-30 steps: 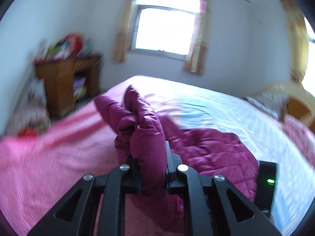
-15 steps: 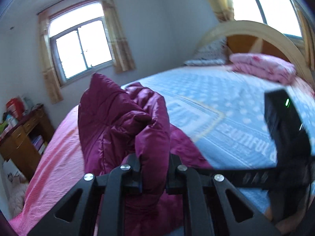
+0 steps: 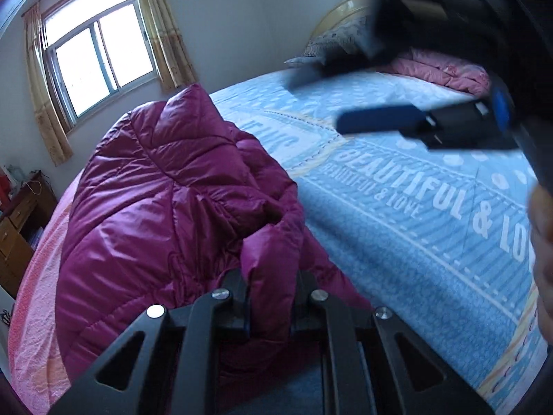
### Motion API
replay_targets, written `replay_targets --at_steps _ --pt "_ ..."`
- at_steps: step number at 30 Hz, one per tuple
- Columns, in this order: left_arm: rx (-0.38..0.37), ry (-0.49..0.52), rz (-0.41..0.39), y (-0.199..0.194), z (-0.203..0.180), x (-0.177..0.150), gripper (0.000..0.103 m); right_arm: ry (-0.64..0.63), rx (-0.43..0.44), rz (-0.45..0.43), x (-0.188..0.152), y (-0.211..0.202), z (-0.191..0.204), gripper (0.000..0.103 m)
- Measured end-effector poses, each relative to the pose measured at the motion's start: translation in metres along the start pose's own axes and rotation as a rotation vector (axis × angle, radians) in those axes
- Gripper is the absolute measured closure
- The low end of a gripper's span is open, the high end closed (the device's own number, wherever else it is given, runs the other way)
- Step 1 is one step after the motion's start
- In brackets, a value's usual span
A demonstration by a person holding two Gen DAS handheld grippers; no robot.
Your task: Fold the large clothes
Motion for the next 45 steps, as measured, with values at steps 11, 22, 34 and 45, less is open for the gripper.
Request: replay_targets --at_steps 11,22,34,45 --pt "-0.042 -0.034 -0.006 -0.008 -0.001 -0.001 0.087 -0.273 -0.165 0.175 0.024 0.116 0.042 0.079" --pt "-0.141 -0.139 -0.103 -0.096 0.033 -0.015 0.064 -0.16 -0.116 0.199 -0.007 0.141 -0.005 0.081" --pt "0.13 -0.37 -0.1 -0.052 0.16 0.096 0.046 -0.145 -0.097 0.179 -0.006 0.142 -0.011 0.081" --pt "0.26 -0.365 0.028 0.035 0.139 0.042 0.046 -0.108 -0.058 0.18 -0.006 0.138 -0.022 0.081"
Point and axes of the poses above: each gripper's, at about its wrist camera, not at the fingertips, and y roughly the way its jaws point, z to its left, x to its top, the point moved 1 cm from there along y, roughly the way its jaws point, and after that the axes turned 7 degrees about -x, right-handed, at the moved point
